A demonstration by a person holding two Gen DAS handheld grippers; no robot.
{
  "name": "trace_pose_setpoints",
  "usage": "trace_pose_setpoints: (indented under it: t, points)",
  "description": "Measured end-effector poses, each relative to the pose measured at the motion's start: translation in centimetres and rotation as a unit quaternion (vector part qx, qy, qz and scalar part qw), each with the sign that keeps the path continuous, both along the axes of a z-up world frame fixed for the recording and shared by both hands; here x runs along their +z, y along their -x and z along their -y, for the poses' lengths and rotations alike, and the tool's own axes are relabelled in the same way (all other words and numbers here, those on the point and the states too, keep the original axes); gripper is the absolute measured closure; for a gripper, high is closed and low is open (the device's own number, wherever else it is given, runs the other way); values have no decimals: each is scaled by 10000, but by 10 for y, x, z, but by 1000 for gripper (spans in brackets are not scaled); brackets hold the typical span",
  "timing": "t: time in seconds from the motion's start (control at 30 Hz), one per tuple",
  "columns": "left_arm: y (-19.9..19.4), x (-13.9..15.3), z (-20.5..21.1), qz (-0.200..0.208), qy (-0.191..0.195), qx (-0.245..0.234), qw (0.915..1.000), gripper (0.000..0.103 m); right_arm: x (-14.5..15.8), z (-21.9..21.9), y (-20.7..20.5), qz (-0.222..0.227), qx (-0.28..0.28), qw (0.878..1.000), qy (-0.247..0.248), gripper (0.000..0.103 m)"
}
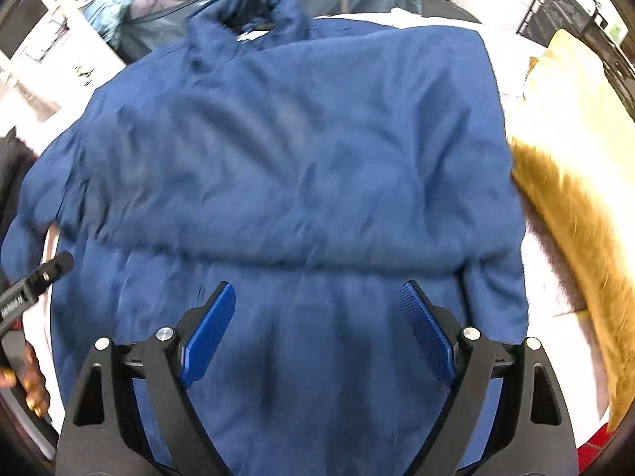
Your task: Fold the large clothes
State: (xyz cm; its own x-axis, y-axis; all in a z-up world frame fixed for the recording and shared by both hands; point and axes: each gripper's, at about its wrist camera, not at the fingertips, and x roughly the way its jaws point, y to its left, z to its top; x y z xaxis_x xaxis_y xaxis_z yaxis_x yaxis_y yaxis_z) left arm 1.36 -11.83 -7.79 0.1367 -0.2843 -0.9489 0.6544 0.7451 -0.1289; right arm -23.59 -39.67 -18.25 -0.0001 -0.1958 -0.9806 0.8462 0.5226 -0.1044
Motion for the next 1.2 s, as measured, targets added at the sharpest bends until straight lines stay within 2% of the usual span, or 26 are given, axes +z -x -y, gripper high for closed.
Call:
trace_pose_setpoints:
  t: [0.17, 0.23, 0.4, 0.53, 0.6, 0.73, 0.83, 0.93, 1.03, 1.1, 1.2]
  points:
    - [-24, -10, -86, -156, -218, 874, 9958, 8, -14, -47, -1, -48, 248, 9985, -491, 18]
    - [-37, -13, -125, -223, -246, 1365, 9901, 9, -14, -60, -3, -63, 346, 9979, -547, 18]
    - [-64, -13, -193, -245, -137, 2270, 9735, 9, -11, -86, -10, -128, 593, 9968, -522, 18]
    - [-92, -7, -224, -182, 49, 2712, 9624, 9, -8, -104, -9, -171, 669, 9961, -542, 18]
    - [-108, -5, -235, -130, 187, 2879, 9574, 9, -11, -98, -13, -204, 707, 9958, -546, 18]
    - [-147, -3, -250, 96, 354, 3089, 9504, 9, -8, -104, -16, -270, 769, 9956, -458, 18]
    - [-183, -9, -249, 227, 316, 3301, 9431, 9, -7, -101, -17, -347, 755, 9960, -339, 18]
    - [-218, -23, -256, 157, 189, 3471, 9375, 9, -7, -102, -19, -447, 645, 9966, -257, 18]
    - [-242, -33, -259, -25, 317, 3510, 9358, 9, -5, -102, -20, -474, 554, 9971, -206, 18]
    - [-254, -37, -254, -66, 270, 3361, 9414, 14, -5, -104, -23, -482, 504, 9974, -180, 18]
    - [-265, -35, -238, -134, 229, 3011, 9532, 38, -3, -108, -27, -464, 473, 9977, -143, 18]
